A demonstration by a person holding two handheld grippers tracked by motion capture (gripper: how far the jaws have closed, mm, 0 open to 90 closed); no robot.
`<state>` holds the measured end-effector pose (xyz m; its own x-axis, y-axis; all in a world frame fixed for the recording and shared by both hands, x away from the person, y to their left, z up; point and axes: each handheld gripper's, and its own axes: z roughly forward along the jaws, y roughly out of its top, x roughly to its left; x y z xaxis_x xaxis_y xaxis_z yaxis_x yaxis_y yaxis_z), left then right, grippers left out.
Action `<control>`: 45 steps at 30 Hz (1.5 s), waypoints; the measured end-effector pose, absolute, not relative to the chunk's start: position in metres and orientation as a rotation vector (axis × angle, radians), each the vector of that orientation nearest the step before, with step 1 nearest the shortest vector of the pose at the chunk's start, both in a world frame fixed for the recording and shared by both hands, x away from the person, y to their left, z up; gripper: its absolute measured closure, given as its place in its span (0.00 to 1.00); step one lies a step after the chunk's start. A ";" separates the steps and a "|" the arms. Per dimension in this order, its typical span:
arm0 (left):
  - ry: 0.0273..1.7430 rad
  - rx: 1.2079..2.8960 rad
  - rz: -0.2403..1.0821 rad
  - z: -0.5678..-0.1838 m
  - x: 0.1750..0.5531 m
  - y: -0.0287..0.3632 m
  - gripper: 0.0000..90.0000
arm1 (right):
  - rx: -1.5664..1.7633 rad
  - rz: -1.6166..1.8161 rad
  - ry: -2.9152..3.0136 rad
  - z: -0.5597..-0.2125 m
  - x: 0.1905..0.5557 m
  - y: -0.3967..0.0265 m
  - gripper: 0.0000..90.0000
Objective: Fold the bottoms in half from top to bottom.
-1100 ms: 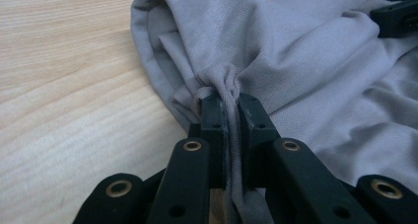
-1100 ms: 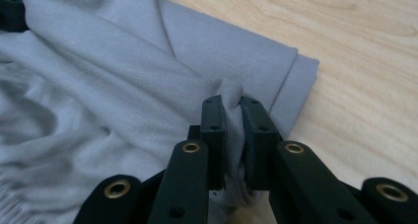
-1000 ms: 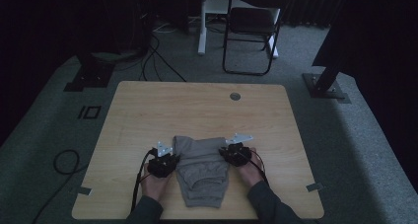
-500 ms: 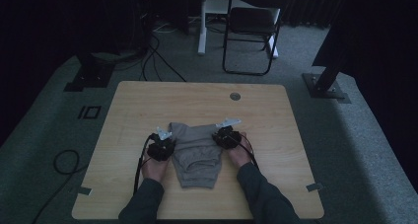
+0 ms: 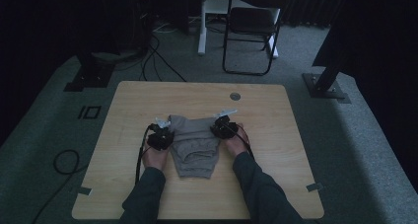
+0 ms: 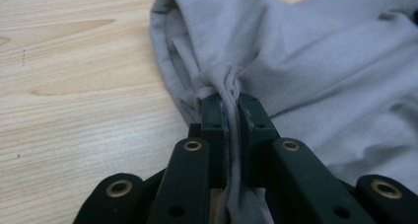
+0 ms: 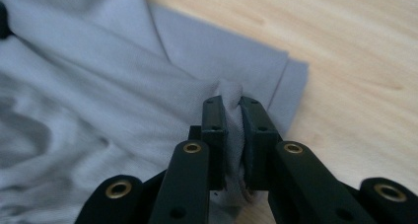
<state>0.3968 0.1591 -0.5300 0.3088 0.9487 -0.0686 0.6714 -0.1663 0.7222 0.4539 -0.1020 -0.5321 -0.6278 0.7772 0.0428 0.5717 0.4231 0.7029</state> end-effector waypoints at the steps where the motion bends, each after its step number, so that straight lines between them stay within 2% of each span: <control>1: 1.423 1.903 0.540 -0.525 0.395 0.160 0.93 | 1.173 1.037 2.379 -0.528 0.453 -0.104 0.92; 8: 1.324 1.798 0.589 -0.476 0.381 0.168 0.93 | 1.078 1.174 2.302 -0.482 0.440 -0.117 0.92; 13: 1.225 1.720 0.606 -0.440 0.357 0.171 0.93 | 0.994 1.277 2.238 -0.453 0.422 -0.128 0.92; 16: 1.178 1.720 0.617 -0.432 0.341 0.169 0.93 | 0.966 1.340 2.204 -0.442 0.407 -0.137 0.92; 19: 1.174 1.722 0.602 -0.436 0.332 0.168 0.93 | 0.951 1.362 2.210 -0.448 0.387 -0.142 0.91; 23: 1.204 1.753 0.507 -0.469 0.307 0.171 0.92 | 0.933 1.324 2.260 -0.475 0.360 -0.143 0.91; 26: 1.214 1.773 0.453 -0.484 0.297 0.173 0.87 | 0.942 1.315 2.295 -0.490 0.350 -0.144 0.90; 27: 1.229 1.793 0.421 -0.496 0.291 0.176 0.82 | 0.961 1.292 2.351 -0.504 0.342 -0.146 0.87; 30: 1.234 1.795 0.419 -0.501 0.287 0.180 0.74 | 0.939 1.284 2.389 -0.511 0.335 -0.150 0.72; 31: 1.234 1.795 0.419 -0.501 0.287 0.180 0.73 | 0.939 1.284 2.389 -0.511 0.335 -0.150 0.72; 32: 1.222 1.776 0.420 -0.496 0.289 0.182 0.71 | 0.942 1.338 2.357 -0.505 0.334 -0.154 0.65; 33: 1.219 1.768 0.436 -0.493 0.290 0.182 0.71 | 0.946 1.351 2.341 -0.502 0.334 -0.155 0.64; 38: 1.190 1.801 0.467 -0.484 0.301 0.171 0.68 | 0.988 1.332 2.302 -0.492 0.345 -0.150 0.63; 45: 1.196 1.846 0.440 -0.496 0.311 0.157 0.68 | 0.976 1.246 2.370 -0.510 0.346 -0.131 0.62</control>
